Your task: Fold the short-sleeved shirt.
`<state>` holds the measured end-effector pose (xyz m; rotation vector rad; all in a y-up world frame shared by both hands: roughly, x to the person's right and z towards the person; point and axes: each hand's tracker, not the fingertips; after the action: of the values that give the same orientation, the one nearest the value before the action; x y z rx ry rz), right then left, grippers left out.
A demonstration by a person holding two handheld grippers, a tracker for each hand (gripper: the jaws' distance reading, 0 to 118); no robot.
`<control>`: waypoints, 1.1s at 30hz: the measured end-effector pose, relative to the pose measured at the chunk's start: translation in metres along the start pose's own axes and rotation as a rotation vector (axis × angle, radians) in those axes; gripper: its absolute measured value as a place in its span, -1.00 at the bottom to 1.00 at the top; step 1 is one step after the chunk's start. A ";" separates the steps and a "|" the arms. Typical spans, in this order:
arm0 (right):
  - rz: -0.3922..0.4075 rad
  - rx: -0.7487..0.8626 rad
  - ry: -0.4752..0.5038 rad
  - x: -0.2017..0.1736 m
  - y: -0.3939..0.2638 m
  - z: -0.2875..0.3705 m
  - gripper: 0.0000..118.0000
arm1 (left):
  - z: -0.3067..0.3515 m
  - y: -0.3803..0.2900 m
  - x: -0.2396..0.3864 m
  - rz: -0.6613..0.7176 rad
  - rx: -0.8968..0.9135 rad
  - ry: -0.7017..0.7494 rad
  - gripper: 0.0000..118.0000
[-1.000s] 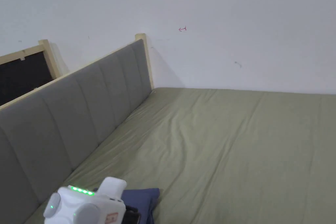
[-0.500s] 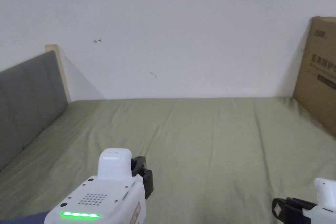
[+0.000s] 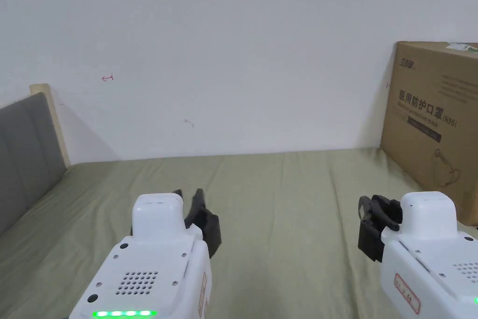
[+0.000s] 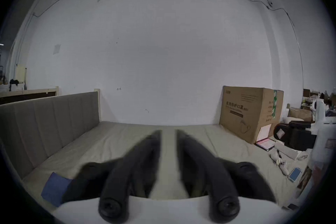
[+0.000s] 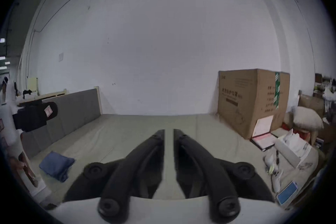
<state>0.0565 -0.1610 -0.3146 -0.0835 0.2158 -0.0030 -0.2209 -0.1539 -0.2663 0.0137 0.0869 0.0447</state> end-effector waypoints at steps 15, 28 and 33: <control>0.019 0.026 -0.006 -0.013 -0.010 0.011 1.00 | 0.010 0.002 0.003 -0.027 -0.003 0.059 0.88; -0.052 -0.015 -0.004 -0.007 -0.006 0.009 1.00 | 0.011 0.003 -0.002 0.033 -0.056 0.023 0.88; -0.059 -0.028 0.003 -0.007 -0.003 0.009 1.00 | 0.009 0.001 0.003 -0.011 -0.067 0.038 0.88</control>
<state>0.0519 -0.1628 -0.3046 -0.1179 0.2165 -0.0591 -0.2174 -0.1530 -0.2577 -0.0549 0.1237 0.0372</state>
